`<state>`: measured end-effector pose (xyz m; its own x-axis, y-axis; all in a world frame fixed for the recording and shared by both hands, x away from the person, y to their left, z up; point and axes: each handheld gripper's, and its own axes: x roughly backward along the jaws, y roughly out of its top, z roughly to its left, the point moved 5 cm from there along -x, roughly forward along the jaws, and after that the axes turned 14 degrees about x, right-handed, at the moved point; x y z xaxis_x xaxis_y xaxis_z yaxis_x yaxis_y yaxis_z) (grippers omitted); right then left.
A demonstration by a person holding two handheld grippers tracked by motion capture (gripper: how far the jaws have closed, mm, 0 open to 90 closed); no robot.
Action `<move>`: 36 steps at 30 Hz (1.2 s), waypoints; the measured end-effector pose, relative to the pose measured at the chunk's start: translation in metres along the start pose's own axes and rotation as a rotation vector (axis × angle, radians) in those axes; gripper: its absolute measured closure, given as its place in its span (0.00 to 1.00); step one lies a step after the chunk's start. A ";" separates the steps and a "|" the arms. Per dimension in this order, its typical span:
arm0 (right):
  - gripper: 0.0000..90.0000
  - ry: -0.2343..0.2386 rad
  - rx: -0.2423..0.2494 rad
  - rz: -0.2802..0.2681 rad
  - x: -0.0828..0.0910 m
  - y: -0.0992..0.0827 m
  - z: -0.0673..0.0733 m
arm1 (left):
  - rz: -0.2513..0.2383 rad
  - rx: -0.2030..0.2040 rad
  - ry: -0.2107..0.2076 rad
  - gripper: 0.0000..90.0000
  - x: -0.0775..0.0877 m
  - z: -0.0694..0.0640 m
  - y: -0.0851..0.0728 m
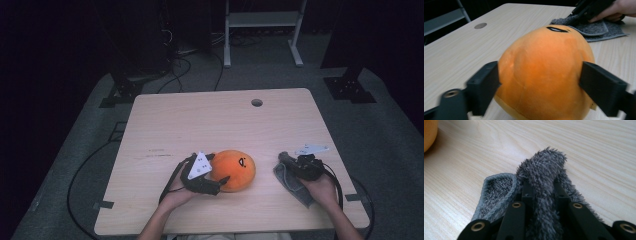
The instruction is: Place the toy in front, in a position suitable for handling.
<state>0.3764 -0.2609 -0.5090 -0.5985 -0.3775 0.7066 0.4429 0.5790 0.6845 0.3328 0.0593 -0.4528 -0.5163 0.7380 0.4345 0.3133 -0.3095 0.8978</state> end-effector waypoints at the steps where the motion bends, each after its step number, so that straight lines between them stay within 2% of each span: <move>1: 0.84 0.001 -0.002 -0.001 0.000 0.000 0.000 | 0.004 -0.005 -0.009 0.27 0.000 0.000 -0.002; 3: 0.85 0.019 0.008 -0.005 0.003 0.002 0.003 | 0.017 -0.013 0.002 0.36 -0.001 0.001 -0.005; 5: 0.85 0.015 0.036 -0.022 0.009 0.004 0.006 | 0.021 0.000 0.003 0.40 -0.002 0.002 -0.005; 8: 0.85 0.037 0.038 -0.138 0.029 0.015 0.012 | 0.021 0.013 0.005 0.42 -0.005 0.003 -0.008; 10: 0.84 0.054 0.072 -0.221 0.046 0.024 0.021 | 0.016 0.025 0.009 0.42 -0.006 0.004 -0.009; 12: 0.84 0.088 0.122 -0.311 0.062 0.035 0.035 | 0.013 0.053 0.012 0.42 -0.008 0.005 -0.008; 14: 0.84 0.128 0.177 -0.376 0.072 0.048 0.052 | 0.008 0.069 0.020 0.42 -0.011 0.005 -0.008; 16: 0.84 0.162 0.232 -0.416 0.073 0.061 0.072 | 0.007 0.061 0.030 0.42 -0.013 0.002 -0.006; 17: 0.84 0.162 0.232 -0.416 0.073 0.061 0.072 | 0.007 0.061 0.030 0.42 -0.013 0.002 -0.006; 18: 0.84 0.181 0.292 -0.434 0.071 0.074 0.092 | 0.006 0.047 0.036 0.42 -0.015 0.000 -0.005; 20: 0.84 0.202 0.348 -0.433 0.065 0.084 0.109 | 0.008 0.044 0.033 0.43 -0.015 -0.002 -0.005; 21: 0.84 0.202 0.348 -0.433 0.065 0.084 0.109 | 0.008 0.044 0.033 0.43 -0.015 -0.002 -0.005; 22: 0.84 0.189 0.386 -0.384 0.054 0.090 0.120 | 0.009 0.038 0.022 0.43 -0.015 -0.003 -0.006; 24: 0.80 0.141 0.418 -0.319 0.040 0.091 0.123 | 0.012 0.032 0.019 0.43 -0.015 -0.003 -0.006; 26: 0.74 0.158 0.417 -0.296 0.033 0.091 0.126 | 0.017 0.023 0.019 0.44 -0.017 -0.003 -0.006; 27: 0.74 0.158 0.417 -0.296 0.033 0.091 0.126 | 0.017 0.023 0.019 0.44 -0.017 -0.003 -0.006; 30: 0.67 0.128 0.404 -0.296 0.027 0.095 0.127 | 0.018 0.012 0.034 0.44 -0.020 -0.006 -0.005; 34: 0.71 0.109 0.406 -0.297 0.024 0.095 0.126 | 0.019 0.001 0.032 0.44 -0.019 -0.006 -0.006; 36: 0.78 0.106 0.402 -0.307 0.025 0.092 0.126 | 0.014 0.001 0.021 0.43 -0.018 -0.005 -0.007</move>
<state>0.3179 -0.1259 -0.4506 -0.5802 -0.6329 0.5127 -0.0466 0.6543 0.7548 0.3359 0.0451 -0.4663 -0.5284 0.7211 0.4480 0.3209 -0.3190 0.8918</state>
